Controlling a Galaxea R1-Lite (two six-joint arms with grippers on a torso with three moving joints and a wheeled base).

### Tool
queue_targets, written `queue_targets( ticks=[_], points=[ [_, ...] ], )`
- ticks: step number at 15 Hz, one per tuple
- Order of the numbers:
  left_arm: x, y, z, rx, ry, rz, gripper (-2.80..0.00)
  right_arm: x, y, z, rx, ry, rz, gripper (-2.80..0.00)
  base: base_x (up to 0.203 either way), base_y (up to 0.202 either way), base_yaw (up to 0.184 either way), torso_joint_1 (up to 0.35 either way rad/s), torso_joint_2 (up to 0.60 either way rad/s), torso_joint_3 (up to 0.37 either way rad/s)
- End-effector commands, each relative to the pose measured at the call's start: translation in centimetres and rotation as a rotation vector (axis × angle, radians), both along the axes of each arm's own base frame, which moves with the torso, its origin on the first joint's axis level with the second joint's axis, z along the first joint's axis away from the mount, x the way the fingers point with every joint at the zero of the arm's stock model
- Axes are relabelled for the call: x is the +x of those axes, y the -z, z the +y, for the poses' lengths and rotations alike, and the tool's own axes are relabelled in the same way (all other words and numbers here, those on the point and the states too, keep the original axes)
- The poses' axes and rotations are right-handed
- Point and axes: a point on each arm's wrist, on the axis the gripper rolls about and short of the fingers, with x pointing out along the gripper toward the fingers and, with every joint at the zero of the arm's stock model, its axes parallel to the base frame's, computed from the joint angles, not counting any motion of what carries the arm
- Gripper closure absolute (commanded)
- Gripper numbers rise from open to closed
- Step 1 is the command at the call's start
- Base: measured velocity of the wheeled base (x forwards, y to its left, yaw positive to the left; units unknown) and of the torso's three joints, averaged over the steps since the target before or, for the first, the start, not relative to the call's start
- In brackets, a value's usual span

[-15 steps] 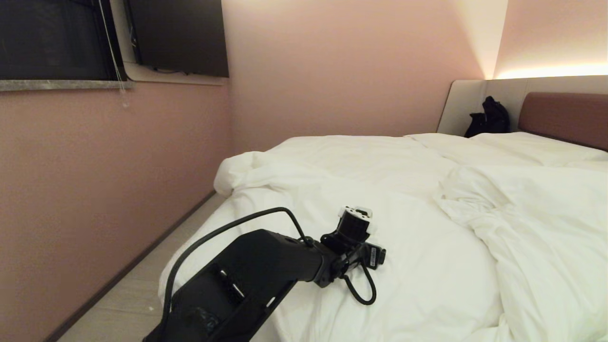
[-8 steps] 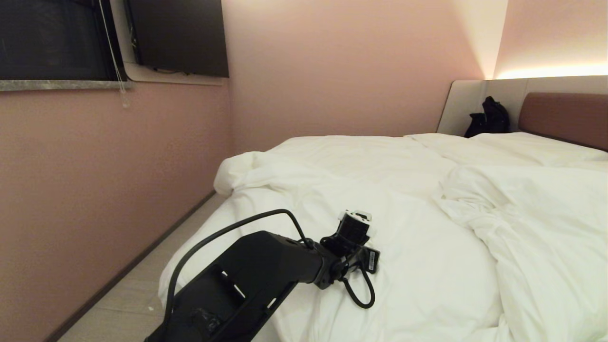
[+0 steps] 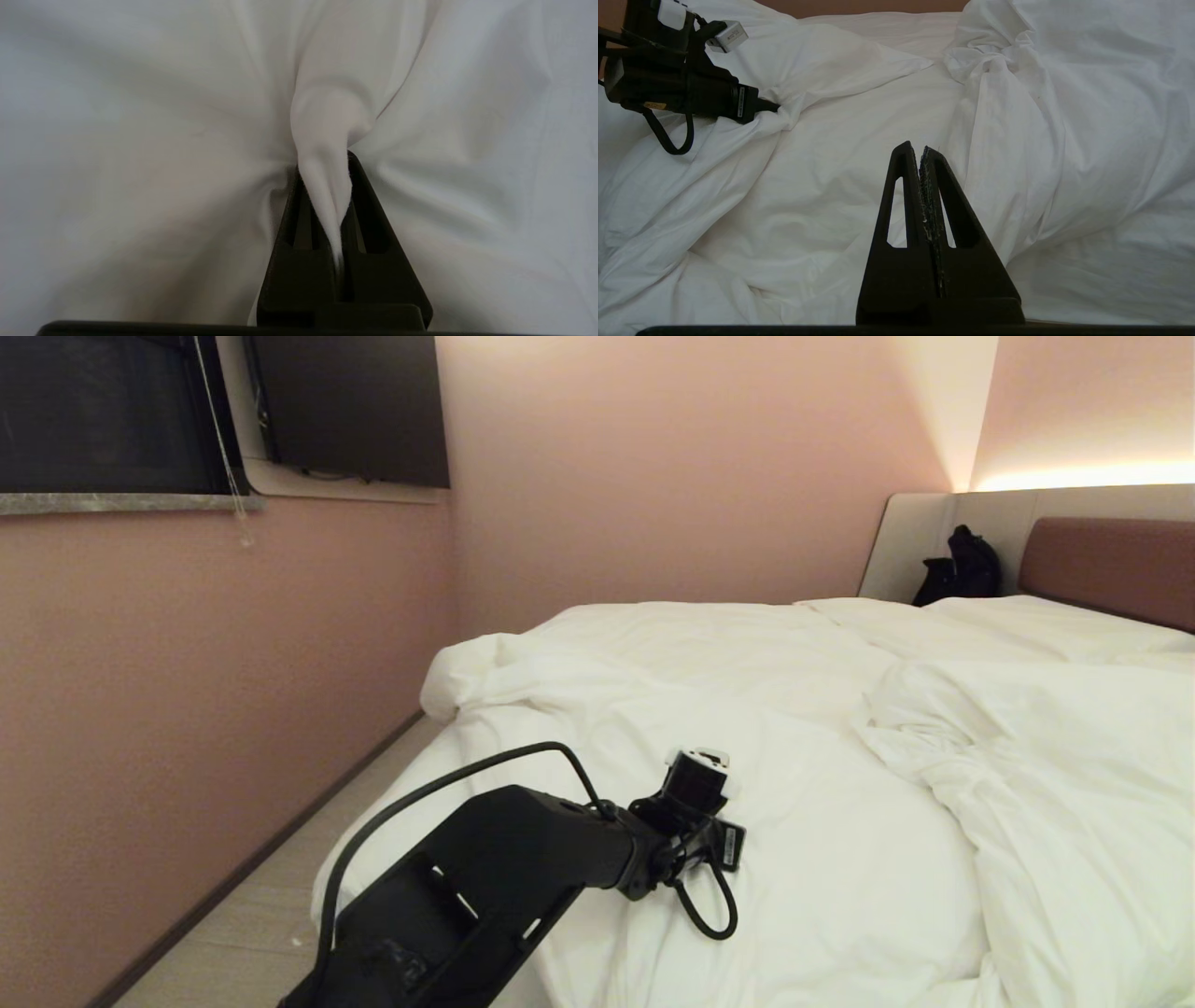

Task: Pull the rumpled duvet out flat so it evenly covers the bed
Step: Flatten the corners of the folded blanket

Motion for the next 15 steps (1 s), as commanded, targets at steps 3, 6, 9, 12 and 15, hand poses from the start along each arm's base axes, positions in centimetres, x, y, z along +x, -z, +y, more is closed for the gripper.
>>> queue_targets(
  ticks=[3,6,9,12,15],
  points=[
    [-1.3,-7.7,1.5,-0.082,-0.084,-0.065,0.00,0.0,0.0,0.0,0.000,0.000,0.001,0.00,0.000,0.000,0.000,0.000,0.00,0.000],
    [-4.6,-11.4,5.3,-0.076,-0.129,-0.019,0.00,0.0,0.0,0.0,0.000,0.000,0.001,0.00,0.000,0.000,0.000,0.000,0.00,0.000],
    [-8.3,-12.5,10.0,-0.021,-0.192,0.027,0.00,0.0,0.0,0.0,-0.002,0.000,0.001,0.00,0.000,0.000,0.000,0.000,0.00,0.000],
    [-11.4,-12.3,14.5,0.046,-0.320,0.012,0.00,0.0,0.0,0.0,-0.002,0.000,0.001,0.00,0.000,0.000,0.000,0.000,0.00,0.000],
    [-13.9,-11.6,17.7,0.070,-0.396,0.004,0.00,0.0,0.0,0.0,0.000,0.000,0.001,0.00,0.000,0.000,0.000,0.000,0.00,0.000]
  ],
)
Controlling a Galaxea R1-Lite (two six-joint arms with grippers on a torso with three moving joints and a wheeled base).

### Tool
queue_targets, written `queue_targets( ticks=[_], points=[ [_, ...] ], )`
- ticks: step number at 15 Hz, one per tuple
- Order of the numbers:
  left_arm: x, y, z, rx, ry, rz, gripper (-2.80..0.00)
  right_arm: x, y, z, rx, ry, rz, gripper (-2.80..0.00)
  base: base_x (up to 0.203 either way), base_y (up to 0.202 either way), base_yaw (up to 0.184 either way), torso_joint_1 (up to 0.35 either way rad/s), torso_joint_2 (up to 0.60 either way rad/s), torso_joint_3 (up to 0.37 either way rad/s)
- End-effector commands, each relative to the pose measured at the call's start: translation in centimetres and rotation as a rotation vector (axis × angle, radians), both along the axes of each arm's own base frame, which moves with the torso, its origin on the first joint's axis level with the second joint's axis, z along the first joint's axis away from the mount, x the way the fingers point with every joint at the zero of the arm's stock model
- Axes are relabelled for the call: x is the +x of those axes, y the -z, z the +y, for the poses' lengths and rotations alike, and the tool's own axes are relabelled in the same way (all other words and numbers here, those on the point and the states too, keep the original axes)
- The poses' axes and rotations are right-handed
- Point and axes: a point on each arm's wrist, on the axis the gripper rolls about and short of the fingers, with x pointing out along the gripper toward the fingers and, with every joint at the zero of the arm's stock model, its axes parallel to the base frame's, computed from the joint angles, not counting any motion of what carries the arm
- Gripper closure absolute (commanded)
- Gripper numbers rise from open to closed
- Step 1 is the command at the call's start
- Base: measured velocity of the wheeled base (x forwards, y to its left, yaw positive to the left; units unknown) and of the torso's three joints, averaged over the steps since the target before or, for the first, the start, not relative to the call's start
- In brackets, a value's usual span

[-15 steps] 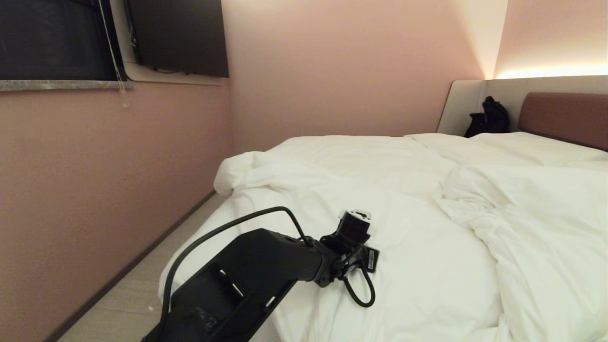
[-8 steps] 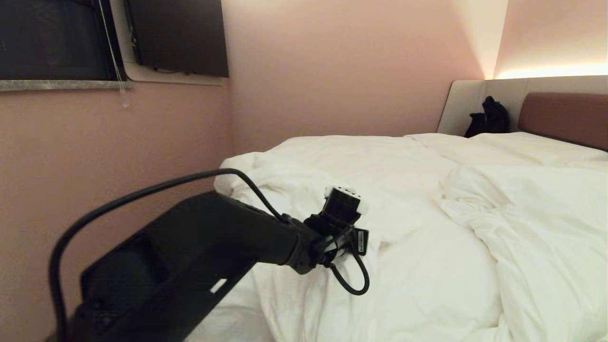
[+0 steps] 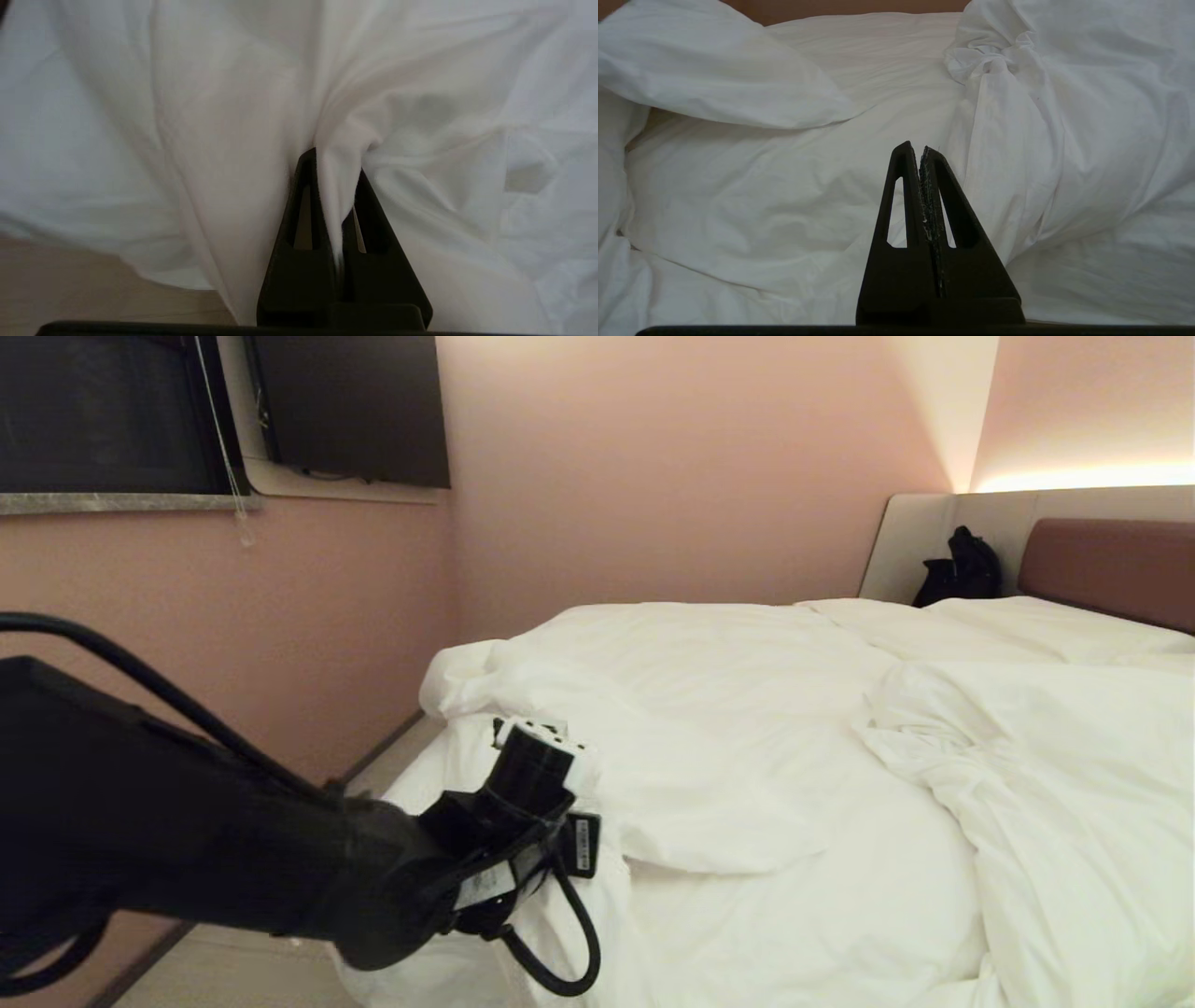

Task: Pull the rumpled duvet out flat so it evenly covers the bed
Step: Flatten the corners of the folded blanket

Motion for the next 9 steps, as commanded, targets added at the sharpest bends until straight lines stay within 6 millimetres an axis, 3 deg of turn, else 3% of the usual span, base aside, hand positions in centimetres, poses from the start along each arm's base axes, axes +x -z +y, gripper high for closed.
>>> queue_targets(
  ticks=[1,4,9],
  points=[
    [-2.5,-0.6,2.8,-0.007,-0.030,-0.005,0.00,0.0,0.0,0.0,0.001,0.000,0.001,0.00,0.000,0.000,0.000,0.000,0.00,0.000],
    [-5.2,2.5,5.4,-0.003,-0.095,0.089,0.00,0.0,0.0,0.0,0.001,0.000,0.001,0.00,0.000,0.000,0.000,0.000,0.00,0.000],
    [-7.3,3.9,7.2,-0.054,-0.157,0.129,0.00,0.0,0.0,0.0,0.001,0.000,0.001,0.00,0.000,0.000,0.000,0.000,0.00,0.000]
  ],
)
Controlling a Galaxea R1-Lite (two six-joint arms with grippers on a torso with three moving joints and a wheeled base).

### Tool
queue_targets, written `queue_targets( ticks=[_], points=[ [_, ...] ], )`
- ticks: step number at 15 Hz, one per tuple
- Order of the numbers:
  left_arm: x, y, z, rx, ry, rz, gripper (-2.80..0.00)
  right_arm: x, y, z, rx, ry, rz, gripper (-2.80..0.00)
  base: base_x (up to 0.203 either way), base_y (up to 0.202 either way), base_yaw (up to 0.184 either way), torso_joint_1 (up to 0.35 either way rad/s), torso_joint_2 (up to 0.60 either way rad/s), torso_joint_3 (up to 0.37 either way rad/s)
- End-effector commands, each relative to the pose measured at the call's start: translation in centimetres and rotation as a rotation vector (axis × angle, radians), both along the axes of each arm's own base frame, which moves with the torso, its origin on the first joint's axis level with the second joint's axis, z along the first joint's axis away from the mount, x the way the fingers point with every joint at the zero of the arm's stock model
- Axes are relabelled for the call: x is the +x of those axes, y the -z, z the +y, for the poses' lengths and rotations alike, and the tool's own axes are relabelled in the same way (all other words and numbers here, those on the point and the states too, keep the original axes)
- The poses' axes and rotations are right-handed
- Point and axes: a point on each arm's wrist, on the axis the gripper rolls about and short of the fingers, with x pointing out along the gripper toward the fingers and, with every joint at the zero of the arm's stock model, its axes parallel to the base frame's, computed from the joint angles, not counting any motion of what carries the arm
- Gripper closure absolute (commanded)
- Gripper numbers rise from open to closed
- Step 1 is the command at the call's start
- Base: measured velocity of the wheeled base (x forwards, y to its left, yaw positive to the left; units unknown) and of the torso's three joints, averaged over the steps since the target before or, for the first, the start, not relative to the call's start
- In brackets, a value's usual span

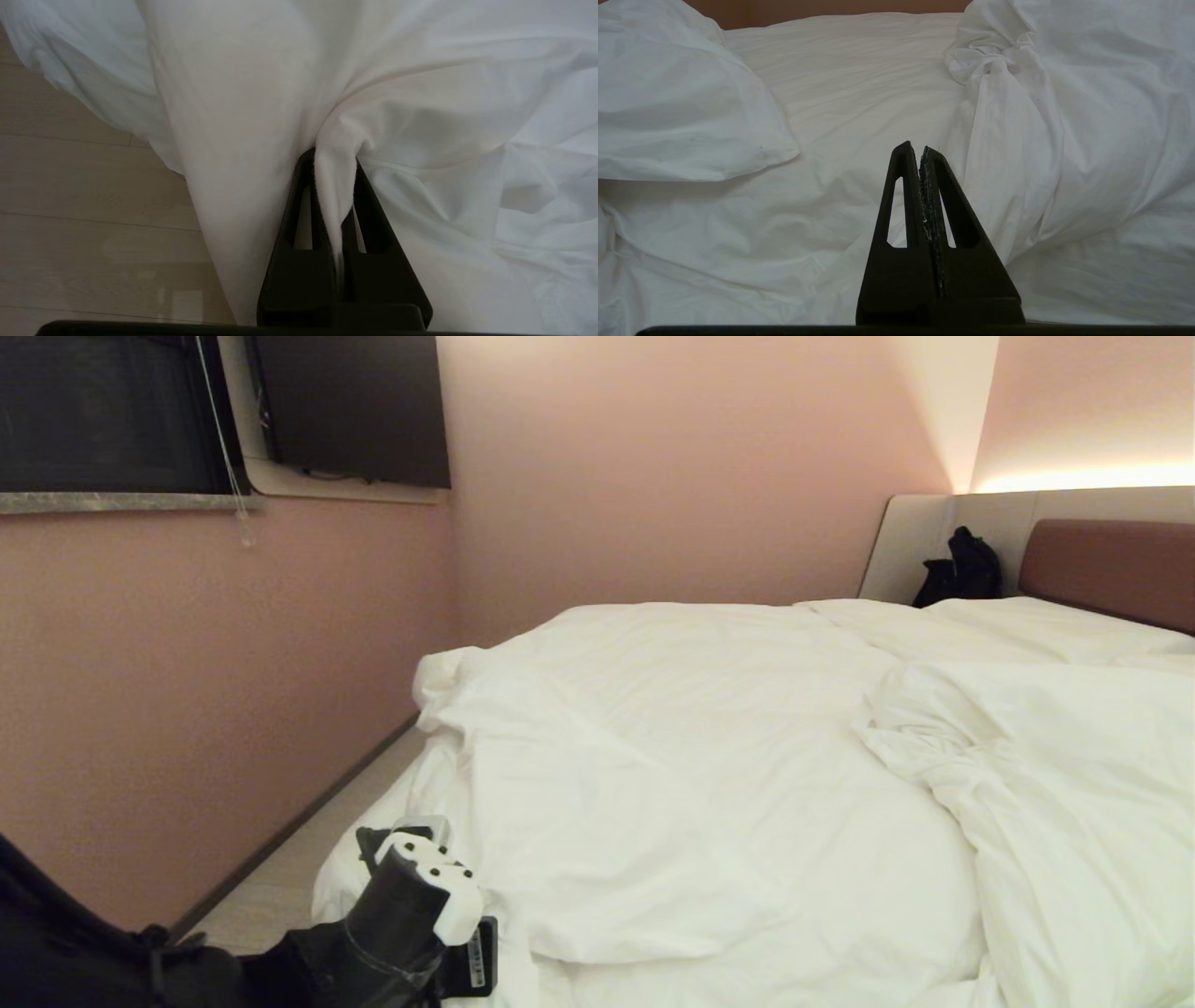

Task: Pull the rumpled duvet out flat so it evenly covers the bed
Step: Flatten the corners of the folded blanket

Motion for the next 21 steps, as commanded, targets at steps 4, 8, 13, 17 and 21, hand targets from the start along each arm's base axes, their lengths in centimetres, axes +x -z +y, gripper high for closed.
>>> queue_targets(
  ticks=[4,8,13,17,21],
  points=[
    [-0.9,0.8,0.8,-0.024,-0.031,0.020,-2.80,0.0,0.0,0.0,0.001,0.001,0.001,0.00,0.000,0.000,0.000,0.000,0.00,0.000],
    [-2.1,1.1,1.7,-0.030,-0.054,0.039,-2.80,0.0,0.0,0.0,0.001,0.000,0.001,0.00,0.000,0.000,0.000,0.000,0.00,0.000],
    [-3.3,-2.4,1.7,-0.080,-0.027,-0.102,0.00,0.0,0.0,0.0,0.001,-0.001,0.001,0.00,0.000,0.000,0.000,0.000,0.00,0.000],
    [-4.6,-9.0,1.0,-0.137,0.118,-0.343,0.00,0.0,0.0,0.0,0.001,-0.001,0.001,0.00,0.000,0.000,0.000,0.000,0.00,0.000],
    [-3.2,-11.3,-2.8,-0.086,0.264,-0.417,0.00,0.0,0.0,0.0,0.001,0.001,0.001,0.00,0.000,0.000,0.000,0.000,0.00,0.000]
  ],
)
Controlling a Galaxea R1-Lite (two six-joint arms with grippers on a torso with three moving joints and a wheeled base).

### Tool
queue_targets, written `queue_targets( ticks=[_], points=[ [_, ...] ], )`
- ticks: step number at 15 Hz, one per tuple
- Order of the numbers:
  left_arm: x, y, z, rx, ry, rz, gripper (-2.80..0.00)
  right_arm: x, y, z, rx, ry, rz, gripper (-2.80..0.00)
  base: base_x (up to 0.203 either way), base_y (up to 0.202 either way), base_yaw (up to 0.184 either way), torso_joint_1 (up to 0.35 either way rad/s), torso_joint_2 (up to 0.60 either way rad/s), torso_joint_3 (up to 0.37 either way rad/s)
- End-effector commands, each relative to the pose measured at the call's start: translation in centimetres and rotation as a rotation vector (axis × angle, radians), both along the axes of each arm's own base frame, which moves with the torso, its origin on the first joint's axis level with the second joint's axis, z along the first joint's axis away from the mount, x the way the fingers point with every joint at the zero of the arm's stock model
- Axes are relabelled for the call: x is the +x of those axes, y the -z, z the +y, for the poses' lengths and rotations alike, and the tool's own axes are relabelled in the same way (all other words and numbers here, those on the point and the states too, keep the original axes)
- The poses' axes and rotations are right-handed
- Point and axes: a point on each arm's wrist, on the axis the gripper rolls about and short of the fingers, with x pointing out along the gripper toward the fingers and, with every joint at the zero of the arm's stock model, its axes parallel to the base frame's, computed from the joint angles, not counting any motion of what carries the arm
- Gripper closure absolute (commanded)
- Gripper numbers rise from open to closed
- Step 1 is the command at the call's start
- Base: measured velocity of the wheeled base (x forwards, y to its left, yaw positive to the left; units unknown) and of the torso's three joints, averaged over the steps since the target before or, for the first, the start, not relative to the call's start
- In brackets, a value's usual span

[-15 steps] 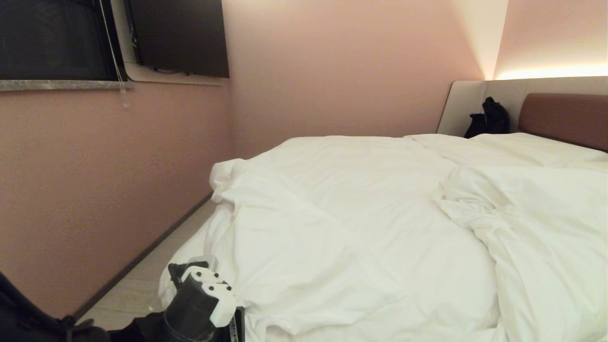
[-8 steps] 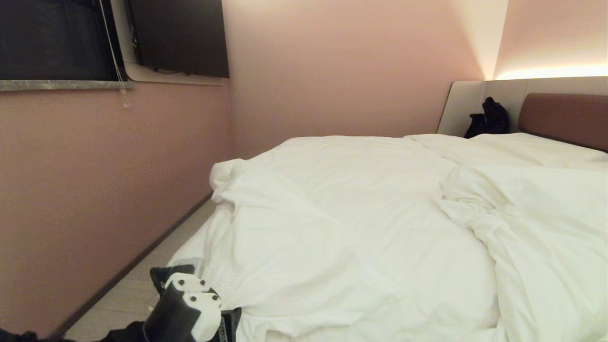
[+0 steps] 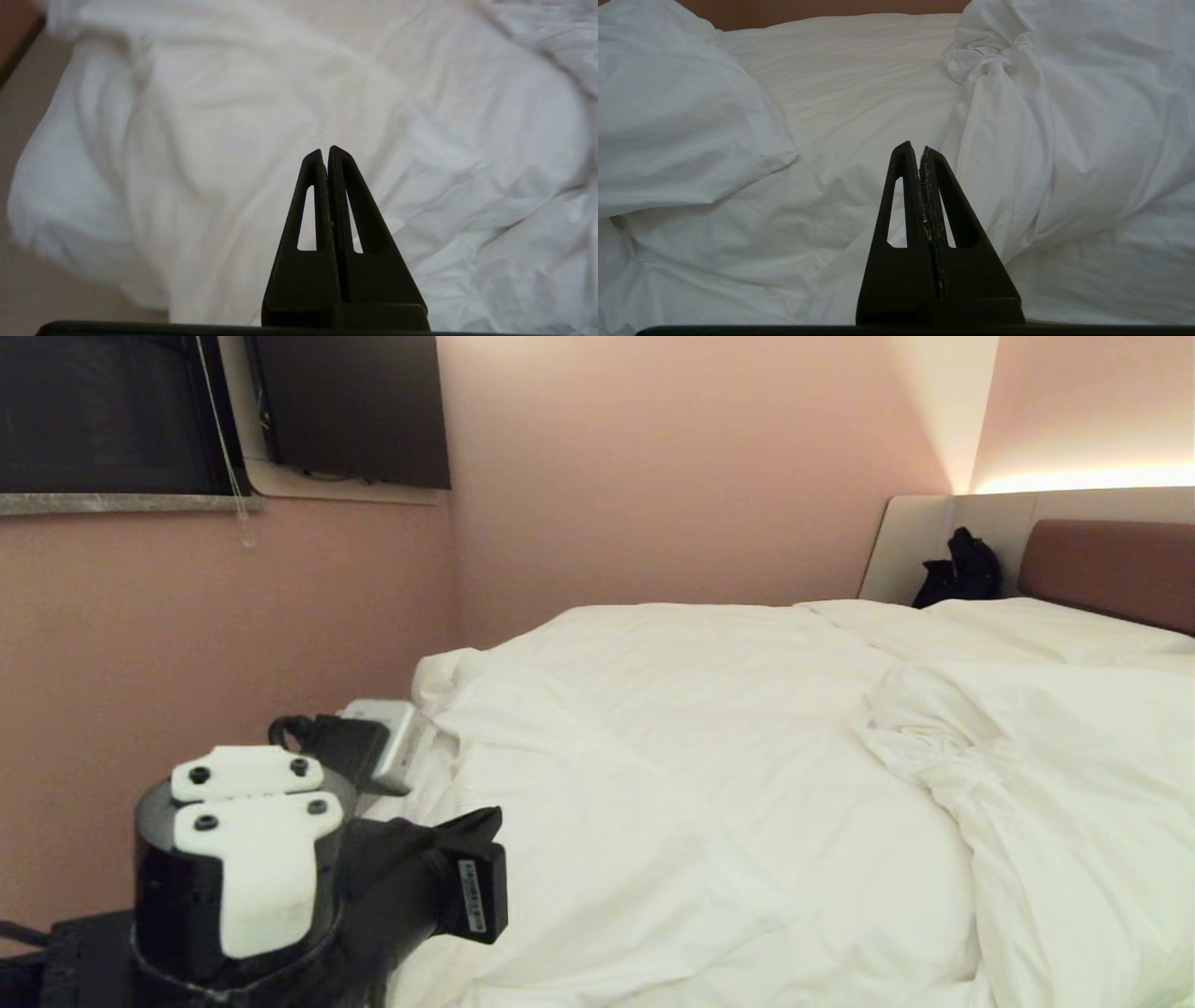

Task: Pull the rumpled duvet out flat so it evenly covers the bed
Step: Flatten the corners of the folded blanket

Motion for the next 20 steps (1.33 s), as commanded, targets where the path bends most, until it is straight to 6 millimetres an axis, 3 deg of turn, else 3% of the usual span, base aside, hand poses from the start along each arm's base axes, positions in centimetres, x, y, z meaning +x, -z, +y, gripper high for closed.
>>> queue_targets(
  ticks=[1,3,7,9,11,18,19,20],
  points=[
    [0.8,-0.5,-1.8,0.008,0.037,-0.016,0.00,0.0,0.0,0.0,0.001,0.000,0.000,0.00,0.000,0.000,0.000,0.000,0.00,0.000],
    [2.9,1.3,-4.4,0.055,0.069,0.036,0.00,0.0,0.0,0.0,0.001,0.000,0.000,0.00,0.000,0.000,0.000,0.000,0.00,0.000],
    [9.6,8.8,-12.1,0.182,0.107,0.148,0.00,0.0,0.0,0.0,0.001,0.000,0.000,0.00,0.000,0.000,0.000,0.000,0.00,0.000],
    [12.4,10.3,-15.3,0.179,0.118,0.136,0.00,0.0,0.0,0.0,0.001,-0.001,0.000,0.00,0.000,0.000,0.000,0.000,0.00,0.000],
    [14.0,10.4,-17.0,0.178,0.125,0.134,0.00,0.0,0.0,0.0,0.001,0.000,0.000,0.00,0.000,0.000,0.000,0.000,0.00,0.000],
    [16.0,13.1,-19.2,0.199,0.115,0.183,0.00,0.0,0.0,0.0,0.001,0.000,0.000,0.00,0.000,0.000,0.000,0.000,0.00,0.000],
    [16.2,13.2,-19.5,0.189,0.107,0.194,-2.12,0.0,0.0,0.0,0.001,-0.001,0.000,0.00,0.000,0.000,0.000,0.000,0.00,0.000],
    [16.6,12.8,-19.9,0.168,0.097,0.201,-2.80,0.0,0.0,0.0,0.000,0.000,0.000,0.00,0.000,0.000,0.000,0.000,0.00,0.000]
  ],
)
